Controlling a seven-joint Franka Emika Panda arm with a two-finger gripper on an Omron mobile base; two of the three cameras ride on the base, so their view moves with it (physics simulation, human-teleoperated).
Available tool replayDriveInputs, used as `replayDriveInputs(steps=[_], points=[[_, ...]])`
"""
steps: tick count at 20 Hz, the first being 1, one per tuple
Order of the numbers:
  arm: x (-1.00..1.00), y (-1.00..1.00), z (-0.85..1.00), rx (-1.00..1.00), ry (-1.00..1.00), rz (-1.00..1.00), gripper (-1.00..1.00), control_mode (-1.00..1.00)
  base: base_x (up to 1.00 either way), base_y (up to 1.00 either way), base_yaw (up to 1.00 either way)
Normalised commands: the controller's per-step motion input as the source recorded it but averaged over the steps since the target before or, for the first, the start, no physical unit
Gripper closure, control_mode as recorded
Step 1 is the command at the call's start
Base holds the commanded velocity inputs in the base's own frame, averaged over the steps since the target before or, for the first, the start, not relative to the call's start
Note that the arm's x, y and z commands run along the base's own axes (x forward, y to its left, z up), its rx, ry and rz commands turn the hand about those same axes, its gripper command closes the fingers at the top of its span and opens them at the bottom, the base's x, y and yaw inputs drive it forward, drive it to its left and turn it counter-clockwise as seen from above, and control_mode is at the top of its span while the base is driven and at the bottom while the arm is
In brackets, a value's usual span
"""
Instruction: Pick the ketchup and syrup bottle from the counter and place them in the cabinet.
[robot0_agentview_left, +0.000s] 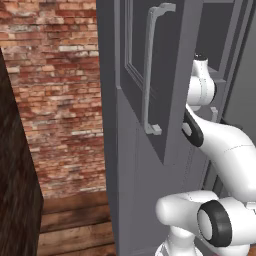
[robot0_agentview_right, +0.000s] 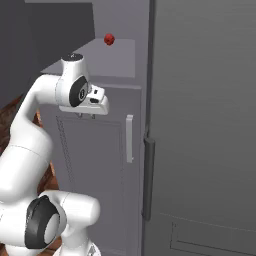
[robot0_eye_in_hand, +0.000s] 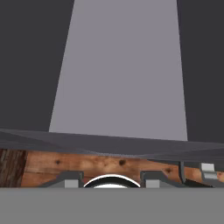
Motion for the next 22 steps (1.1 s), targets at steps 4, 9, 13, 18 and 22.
replayDriveInputs(steps=[4,9,13,18,22], points=[[0.00,0.00,0.00,0.00,0.00,0.00,-1.00,1.00,0.00,0.00,0.00],[0.00,0.00,0.00,0.00,0.00,0.00,-1.00,1.00,-0.19,0.00,0.00],[0.00,0.00,0.00,0.00,0.00,0.00,-1.00,1.00,-0.41,0.00,0.00],[0.00,0.00,0.00,0.00,0.00,0.00,-1.00,1.00,-0.48,0.00,0.00],[0.00,0.00,0.00,0.00,0.00,0.00,-1.00,1.00,-0.49,0.00,0.00]])
